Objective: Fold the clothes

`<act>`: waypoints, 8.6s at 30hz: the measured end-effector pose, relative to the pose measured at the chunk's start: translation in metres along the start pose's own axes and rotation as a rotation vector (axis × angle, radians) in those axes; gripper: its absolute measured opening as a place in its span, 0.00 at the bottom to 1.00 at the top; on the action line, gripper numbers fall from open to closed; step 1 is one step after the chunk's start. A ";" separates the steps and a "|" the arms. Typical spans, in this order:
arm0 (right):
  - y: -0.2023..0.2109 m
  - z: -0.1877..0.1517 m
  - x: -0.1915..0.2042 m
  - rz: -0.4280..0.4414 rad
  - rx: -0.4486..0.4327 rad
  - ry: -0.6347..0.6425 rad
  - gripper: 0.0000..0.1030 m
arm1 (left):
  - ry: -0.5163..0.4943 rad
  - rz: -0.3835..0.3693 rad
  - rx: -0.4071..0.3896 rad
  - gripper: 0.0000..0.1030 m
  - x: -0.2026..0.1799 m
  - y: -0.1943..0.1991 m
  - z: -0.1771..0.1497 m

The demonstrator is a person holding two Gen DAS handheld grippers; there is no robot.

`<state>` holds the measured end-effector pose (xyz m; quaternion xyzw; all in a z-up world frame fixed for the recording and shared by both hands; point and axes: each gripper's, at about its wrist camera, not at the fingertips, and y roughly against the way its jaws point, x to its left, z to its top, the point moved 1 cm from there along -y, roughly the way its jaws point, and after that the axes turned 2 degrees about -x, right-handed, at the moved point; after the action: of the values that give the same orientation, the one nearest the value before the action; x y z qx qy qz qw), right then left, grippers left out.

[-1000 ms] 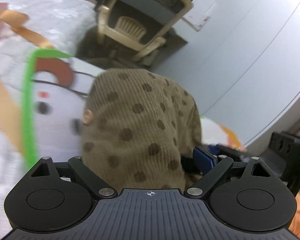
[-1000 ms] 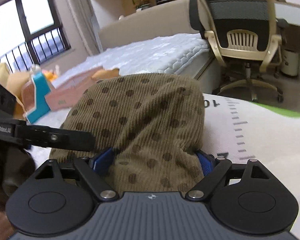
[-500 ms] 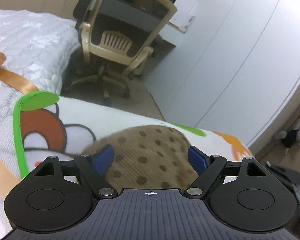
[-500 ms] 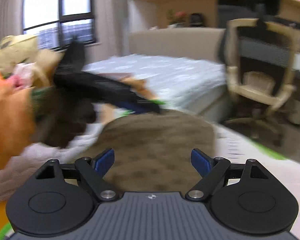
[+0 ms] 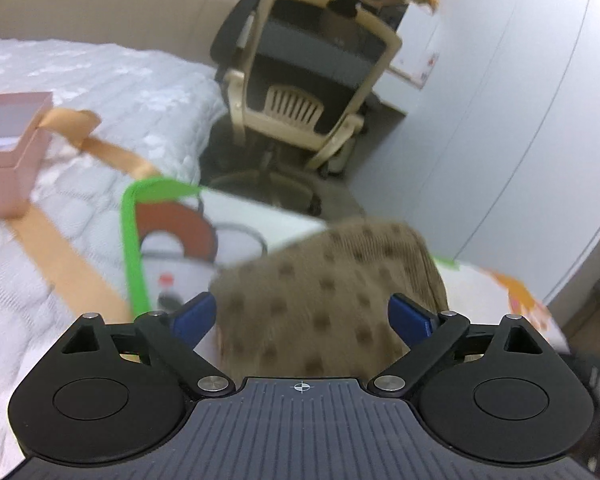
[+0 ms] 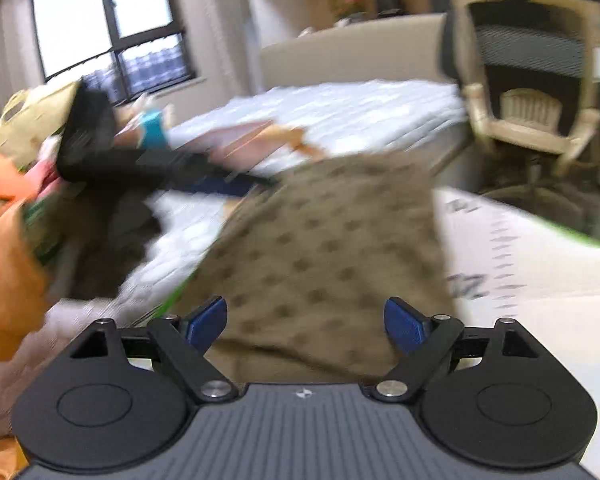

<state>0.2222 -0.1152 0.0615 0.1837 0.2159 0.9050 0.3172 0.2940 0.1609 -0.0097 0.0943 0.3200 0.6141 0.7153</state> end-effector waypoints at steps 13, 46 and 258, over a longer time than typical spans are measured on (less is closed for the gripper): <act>-0.103 0.069 -0.047 -0.295 0.017 0.063 0.72 | -0.188 0.003 -0.010 0.96 -0.043 -0.006 -0.005; -0.027 -0.012 -0.012 -0.177 0.094 0.059 0.78 | -0.319 0.072 0.140 0.98 -0.059 0.050 -0.068; 0.092 -0.121 0.017 -0.292 0.053 -0.069 1.00 | -0.202 0.318 0.043 1.00 -0.162 0.101 -0.193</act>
<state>0.1076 -0.2019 0.0097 0.1897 0.2530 0.8364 0.4477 0.0944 -0.0176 -0.0511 0.2204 0.2406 0.6997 0.6355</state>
